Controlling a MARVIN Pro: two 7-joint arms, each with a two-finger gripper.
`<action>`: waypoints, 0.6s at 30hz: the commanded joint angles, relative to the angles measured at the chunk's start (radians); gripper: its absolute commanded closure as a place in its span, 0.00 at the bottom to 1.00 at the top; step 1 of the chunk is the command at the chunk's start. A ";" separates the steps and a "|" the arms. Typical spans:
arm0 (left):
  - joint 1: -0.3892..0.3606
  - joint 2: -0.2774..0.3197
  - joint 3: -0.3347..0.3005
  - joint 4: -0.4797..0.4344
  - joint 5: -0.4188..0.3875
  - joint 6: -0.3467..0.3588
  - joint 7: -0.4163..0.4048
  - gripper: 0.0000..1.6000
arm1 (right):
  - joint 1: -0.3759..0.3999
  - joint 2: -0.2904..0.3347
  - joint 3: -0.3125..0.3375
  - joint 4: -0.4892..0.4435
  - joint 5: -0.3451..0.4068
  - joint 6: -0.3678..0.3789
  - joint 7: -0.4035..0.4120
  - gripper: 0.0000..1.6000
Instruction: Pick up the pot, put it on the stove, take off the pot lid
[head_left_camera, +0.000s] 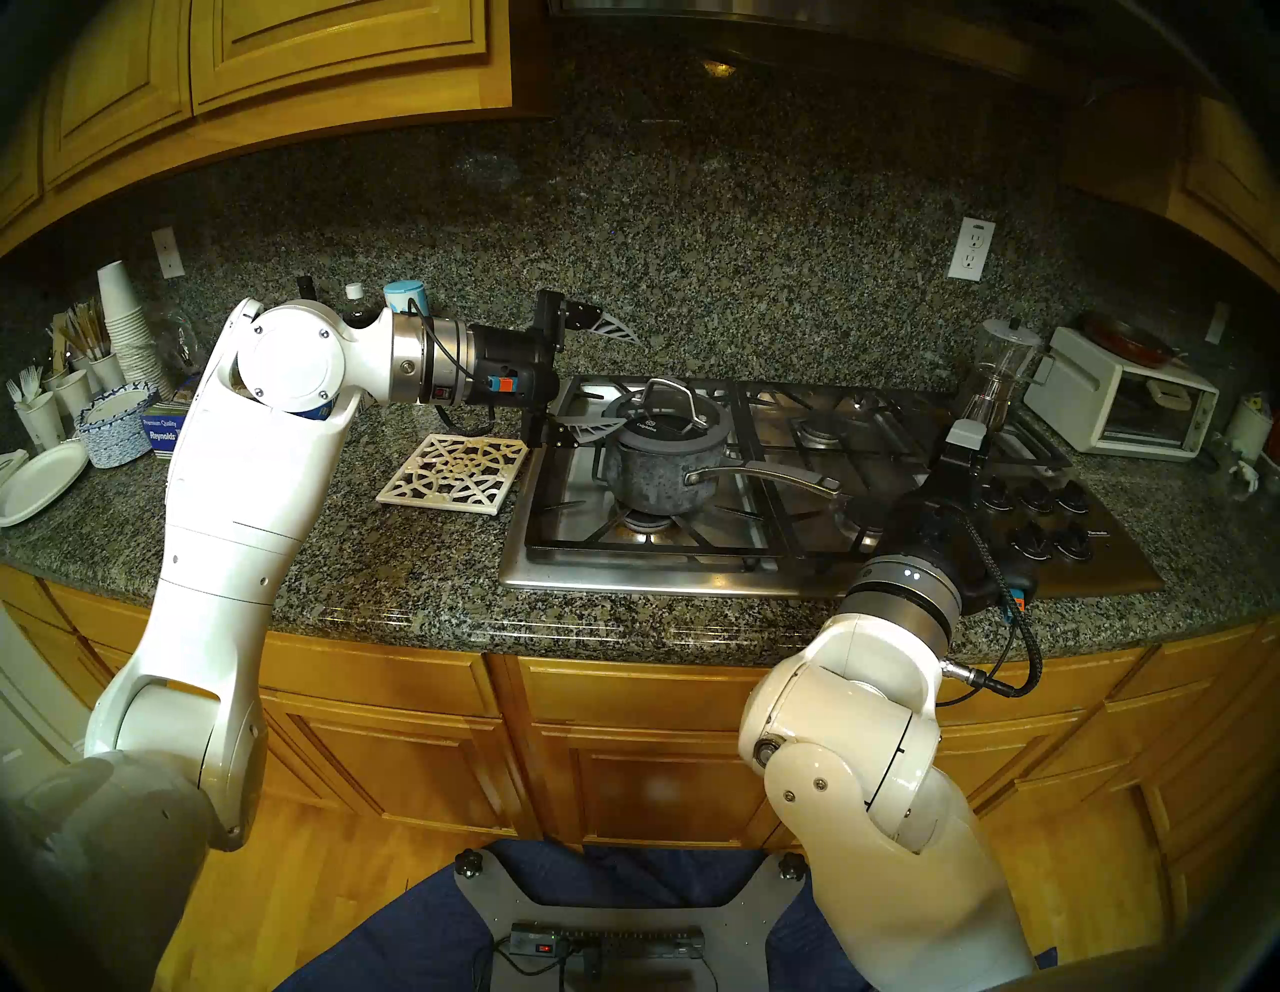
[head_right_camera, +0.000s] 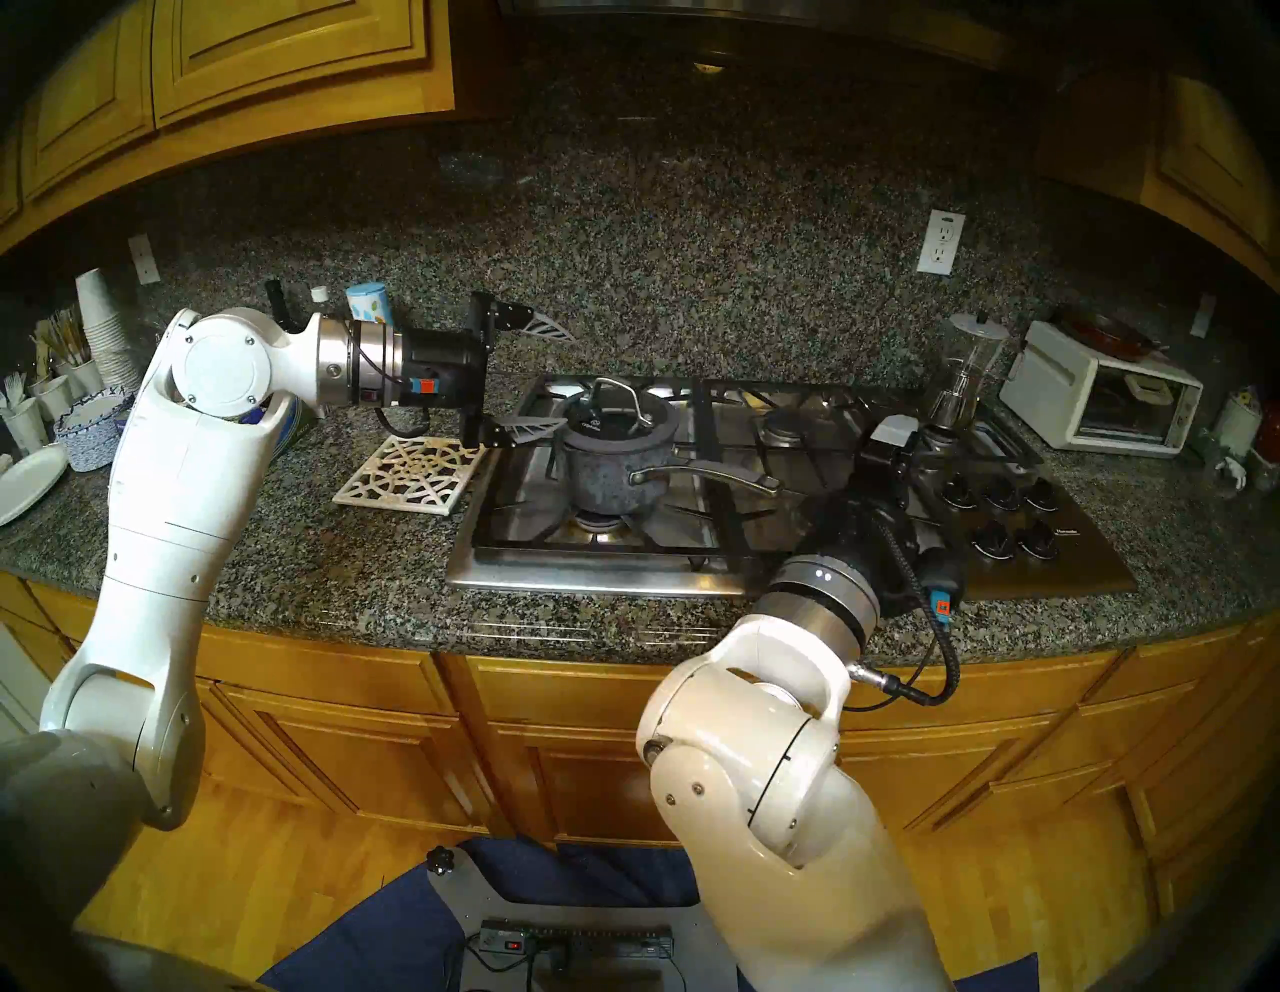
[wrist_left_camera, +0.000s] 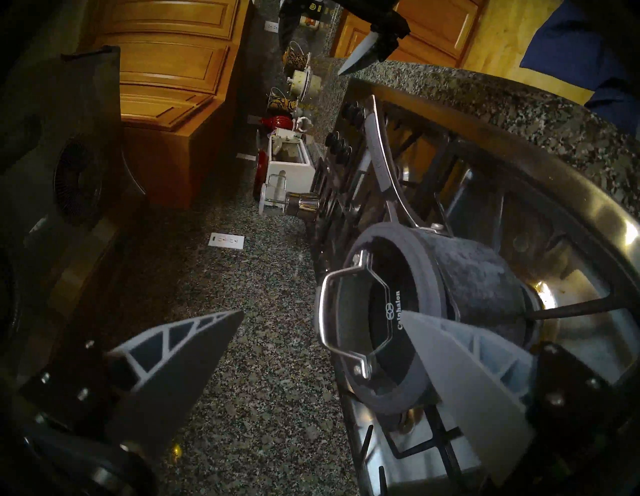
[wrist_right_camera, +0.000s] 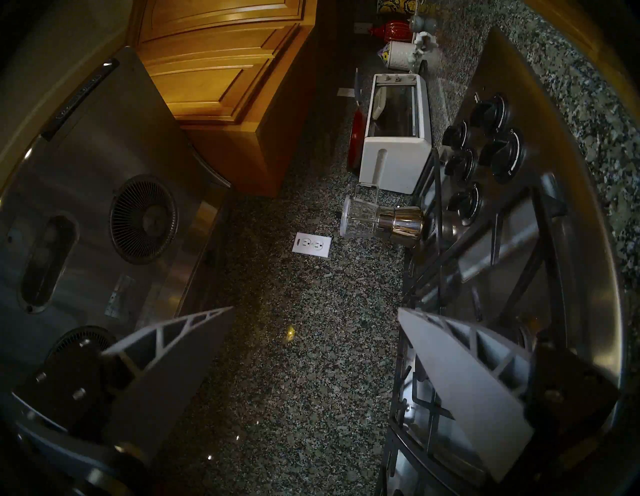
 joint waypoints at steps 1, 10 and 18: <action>-0.052 -0.017 -0.018 -0.011 -0.018 0.019 0.013 0.00 | 0.016 -0.001 -0.001 -0.024 -0.019 0.002 -0.089 0.00; -0.053 -0.020 -0.020 -0.011 -0.017 0.029 0.008 0.00 | 0.016 -0.001 -0.002 -0.025 -0.021 0.002 -0.092 0.00; -0.054 -0.023 -0.022 -0.012 -0.016 0.033 0.006 0.00 | 0.017 0.000 -0.002 -0.025 -0.021 0.002 -0.094 0.00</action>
